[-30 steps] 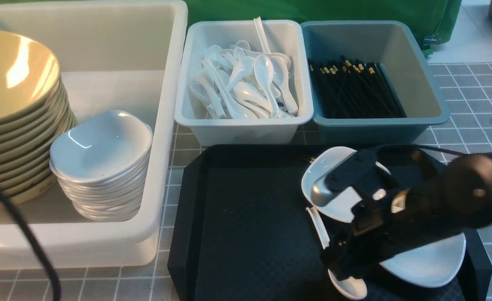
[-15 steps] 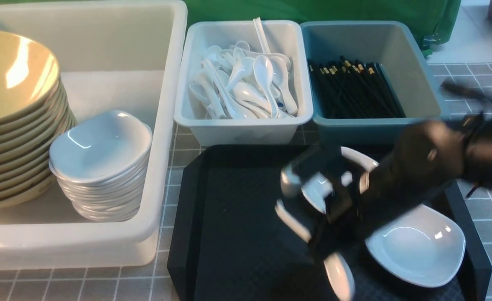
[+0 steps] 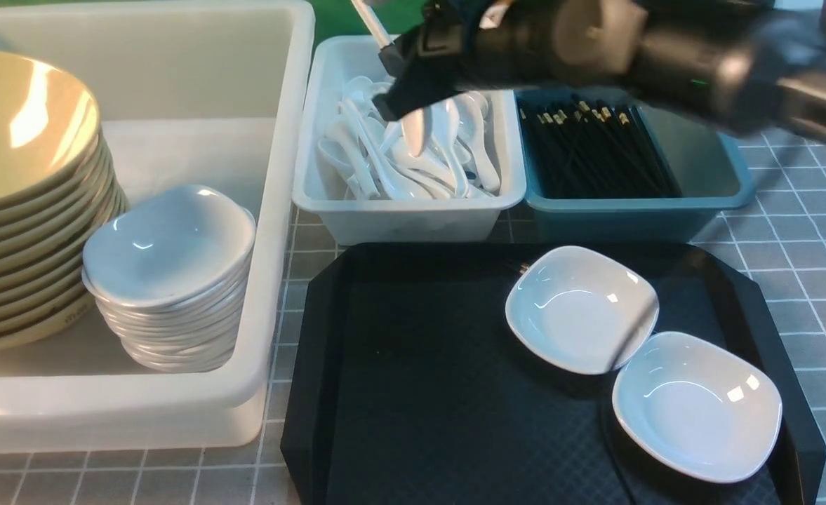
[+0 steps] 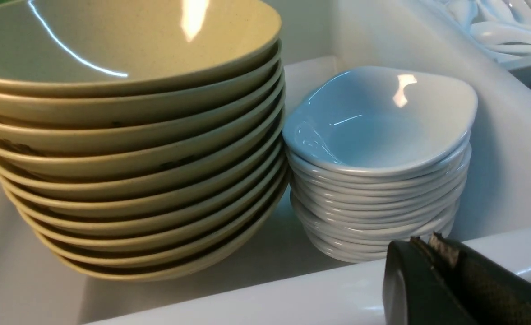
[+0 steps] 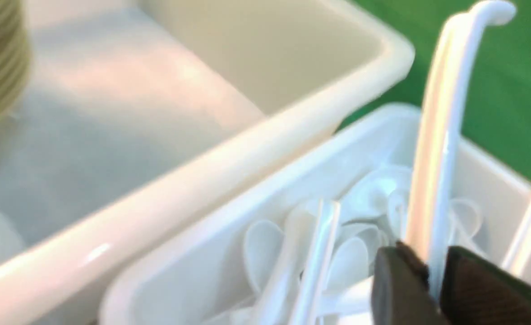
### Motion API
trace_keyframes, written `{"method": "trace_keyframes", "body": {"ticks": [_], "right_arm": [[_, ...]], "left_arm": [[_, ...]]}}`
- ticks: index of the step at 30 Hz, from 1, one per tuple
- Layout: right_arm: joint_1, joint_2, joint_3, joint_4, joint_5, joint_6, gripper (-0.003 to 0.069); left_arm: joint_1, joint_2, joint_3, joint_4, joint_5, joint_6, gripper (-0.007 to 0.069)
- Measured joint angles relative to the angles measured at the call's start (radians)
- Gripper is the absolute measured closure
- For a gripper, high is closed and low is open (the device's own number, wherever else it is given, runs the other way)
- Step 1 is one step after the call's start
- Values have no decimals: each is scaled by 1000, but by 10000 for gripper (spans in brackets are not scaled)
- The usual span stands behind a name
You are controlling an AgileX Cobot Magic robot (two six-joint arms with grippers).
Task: On grey table put chopsticks spoon bowls plates into blue grey white boxes.
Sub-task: 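Place the white spoon into the bin of spoons with the right gripper, then reach for and grasp the small white dish on the black tray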
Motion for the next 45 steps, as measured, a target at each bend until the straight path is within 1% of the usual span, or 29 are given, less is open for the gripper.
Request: {"method": "trace_keyframes", "body": {"ticks": [1,3,5,6,7,8,9,10,12,14,17,20,21,23,24,27,28,29,31,32,33,34,35,36,39,40,44,45], "right_arm": [[-13,31,-46,-2,41,11,421],[-41,82,-153,-10,176,49,319],[-64,80,-213,-30,319,109,251],[-80,67,-246,-63,390,167,225],[-91,52,-261,-97,461,203,215],[-96,48,-264,-107,476,211,212],[-115,7,-269,-207,589,271,209],[-124,-19,-260,-262,640,299,211],[-147,-67,-196,-366,741,340,218],[-179,-109,-77,-404,797,361,224],[-214,-138,133,-424,793,402,224],[-227,-140,285,-426,733,414,216],[-229,-140,362,-422,661,427,204],[-229,-138,406,-401,600,428,190],[-229,-135,412,-394,596,428,190],[-229,-107,420,-321,542,416,187],[-229,-105,420,-317,540,415,188],[-229,-97,420,-305,535,410,197],[-229,-81,420,-264,537,381,283],[-229,-81,420,-242,543,360,330],[-230,-83,421,-203,561,323,445],[-230,-85,421,-183,565,309,472],[-232,-98,421,-135,577,285,515],[-232,-101,421,-127,579,280,521],[-232,-163,421,-28,610,217,591],[-232,-167,421,-24,611,214,592],[-232,-267,427,55,631,164,594],[-231,-318,428,117,616,146,594]], "left_arm": [[0,0,0,0,0,0,633],[0,0,1,0,0,0,633],[0,0,2,0,0,0,633],[0,0,4,0,0,0,633],[0,0,4,0,1,0,633],[0,0,5,0,1,0,633],[0,0,5,0,1,0,633],[0,0,5,0,1,0,633],[0,0,5,0,0,0,633],[0,-1,6,0,0,-1,633],[0,-8,6,0,0,-3,633],[0,-11,6,0,0,-3,633],[0,-11,6,0,0,-3,633],[0,-11,6,0,0,-3,633],[0,-11,6,0,0,-3,633],[0,-11,6,0,0,-3,633],[0,-11,6,0,0,-3,633],[0,-11,6,0,0,-3,633],[0,-11,6,0,0,-3,633],[0,-11,6,0,0,-3,633],[0,-11,6,1,0,-3,633],[0,-11,6,2,0,-3,633],[0,-11,6,3,0,-3,633],[0,-11,6,3,0,-3,633],[0,-11,6,3,0,-3,633],[0,-11,6,3,0,-3,633],[0,-12,6,3,0,-3,633],[0,-12,6,3,0,-3,633]]}}
